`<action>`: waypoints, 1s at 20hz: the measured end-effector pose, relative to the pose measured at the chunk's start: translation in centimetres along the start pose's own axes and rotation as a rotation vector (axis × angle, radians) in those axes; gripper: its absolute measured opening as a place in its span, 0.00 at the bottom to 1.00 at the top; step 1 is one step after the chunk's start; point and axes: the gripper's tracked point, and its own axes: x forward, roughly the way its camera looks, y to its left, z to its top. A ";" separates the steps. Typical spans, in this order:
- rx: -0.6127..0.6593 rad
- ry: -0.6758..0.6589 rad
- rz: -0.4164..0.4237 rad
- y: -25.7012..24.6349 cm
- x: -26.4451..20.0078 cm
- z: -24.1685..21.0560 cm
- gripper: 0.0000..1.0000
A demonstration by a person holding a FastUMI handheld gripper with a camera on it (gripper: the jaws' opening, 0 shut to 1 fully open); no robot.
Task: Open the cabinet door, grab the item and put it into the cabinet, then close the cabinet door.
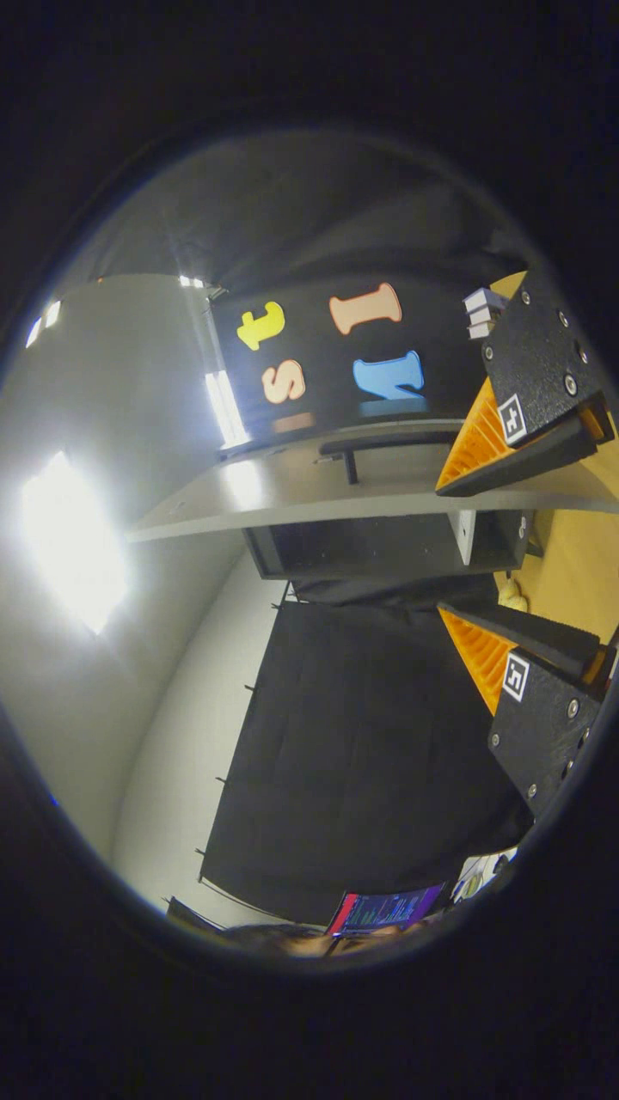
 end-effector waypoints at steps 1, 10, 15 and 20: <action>-0.004 0.024 0.032 1.4 0.6 -1.5 0.76; 0.005 0.261 0.543 15.9 11.1 -23.8 0.82; 0.235 0.454 0.635 16.6 19.8 -33.9 0.84; 0.306 0.553 0.633 18.1 26.7 -40.2 0.86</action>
